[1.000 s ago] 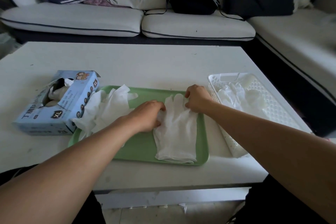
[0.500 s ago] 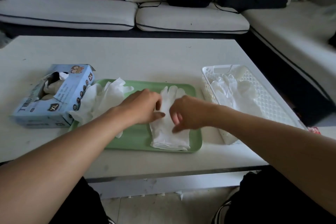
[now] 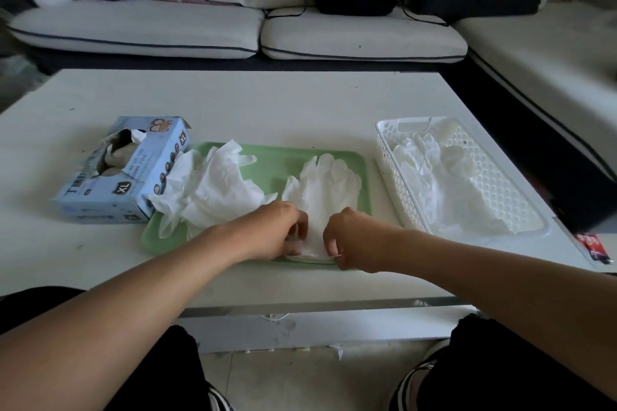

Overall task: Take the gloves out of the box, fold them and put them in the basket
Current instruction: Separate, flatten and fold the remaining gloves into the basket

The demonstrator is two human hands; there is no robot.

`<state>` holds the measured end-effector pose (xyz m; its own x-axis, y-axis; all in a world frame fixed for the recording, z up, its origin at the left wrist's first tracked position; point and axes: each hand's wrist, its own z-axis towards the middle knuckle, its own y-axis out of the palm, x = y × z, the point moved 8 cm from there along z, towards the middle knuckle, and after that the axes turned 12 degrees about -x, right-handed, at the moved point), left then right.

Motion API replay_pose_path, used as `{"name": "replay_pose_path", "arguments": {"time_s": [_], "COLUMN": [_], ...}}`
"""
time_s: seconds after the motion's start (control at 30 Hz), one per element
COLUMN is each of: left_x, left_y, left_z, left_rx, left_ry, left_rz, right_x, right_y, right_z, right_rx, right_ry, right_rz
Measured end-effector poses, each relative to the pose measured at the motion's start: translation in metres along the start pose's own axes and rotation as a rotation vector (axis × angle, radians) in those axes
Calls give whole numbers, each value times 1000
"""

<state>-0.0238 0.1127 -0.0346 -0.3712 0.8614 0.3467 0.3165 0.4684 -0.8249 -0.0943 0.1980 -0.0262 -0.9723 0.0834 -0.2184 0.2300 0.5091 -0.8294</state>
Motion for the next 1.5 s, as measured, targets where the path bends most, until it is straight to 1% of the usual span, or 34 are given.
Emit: {"name": "replay_pose_path", "arguments": {"time_s": [0.07,0.17,0.23,0.33,0.4,0.53,0.6,0.7,0.8,0.83,0.9,0.97,1.0,1.07,1.13,1.17,1.23,1.3,1.33,1.4,1.5], "left_x": [2,7,13,23,23,10,4,-4,-6,-6,-6,0,4,11,16,19,30,43,51,63,71], "left_y": [-1,2,8,17,21,23,21,15,10,8,5,2,-2,-18,-42,-56,-79,-95,-102,-111,-123], "left_z": [-3,-9,-12,-9,-3,7,9,10,8,7,6,5,4,2,0,-3,-7,-10,-11,-12,-15], "left_rx": [-35,-163,-204,-147,-125,-161,-183,-236,-283,-288,-306,-325,-323,-266,-140,-71,37,80,91,155,402], "left_ry": [8,-11,15,83,109,61,26,-14,-3,-6,-1,13,24,68,144,187,281,384,425,456,417], "left_rz": [-42,-123,-37,130,147,-118,-199,-337,-491,-520,-470,-394,-397,-483,-594,-651,-786,-951,-989,-934,-862], "right_x": [-2,-1,-1,2,3,6,5,0,-6,-6,-8,-8,-7,-4,7,13,25,34,37,42,52], "right_y": [1,1,2,4,5,1,2,1,6,9,14,7,0,-24,-52,-65,-86,-102,-109,-119,-127], "right_z": [2,5,6,5,6,4,2,3,10,13,18,18,15,3,-14,-24,-42,-56,-62,-67,-72], "right_rx": [-29,-130,-213,-288,-312,-309,-273,-87,59,73,56,13,-11,-42,-18,2,53,114,141,167,190], "right_ry": [-14,-59,-88,-111,-114,-104,-95,-79,-60,-63,-94,-136,-157,-199,-205,-205,-244,-304,-325,-358,-344], "right_rz": [-11,25,74,85,83,152,154,131,230,295,375,379,381,384,405,461,682,874,932,999,1081]}}
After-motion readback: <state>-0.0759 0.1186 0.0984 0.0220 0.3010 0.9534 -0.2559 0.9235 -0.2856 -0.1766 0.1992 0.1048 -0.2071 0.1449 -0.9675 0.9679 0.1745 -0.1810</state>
